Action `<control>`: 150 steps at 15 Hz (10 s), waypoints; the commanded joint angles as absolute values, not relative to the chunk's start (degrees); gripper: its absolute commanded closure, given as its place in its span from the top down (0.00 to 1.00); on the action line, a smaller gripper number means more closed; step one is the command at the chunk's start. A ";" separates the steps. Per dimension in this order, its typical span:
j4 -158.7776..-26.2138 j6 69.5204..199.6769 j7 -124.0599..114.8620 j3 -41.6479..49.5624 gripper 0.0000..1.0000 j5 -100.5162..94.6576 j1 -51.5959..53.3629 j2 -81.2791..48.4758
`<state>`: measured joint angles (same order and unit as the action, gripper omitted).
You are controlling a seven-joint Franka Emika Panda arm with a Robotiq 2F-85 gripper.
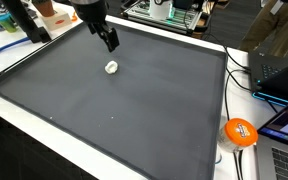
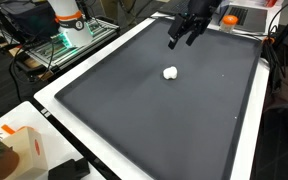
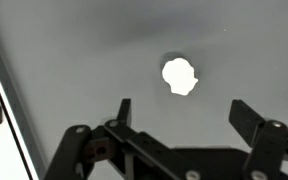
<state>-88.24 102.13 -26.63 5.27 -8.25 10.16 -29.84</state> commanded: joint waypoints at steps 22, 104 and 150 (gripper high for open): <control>-36.14 65.06 -20.11 2.14 1.00 2.93 3.12 -60.10; -63.36 86.63 -13.02 4.45 1.00 5.71 -2.80 -50.32; -123.25 149.80 -14.90 1.84 1.00 7.39 1.16 -17.69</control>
<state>-120.18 146.03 -12.53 1.21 8.30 -0.03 -18.85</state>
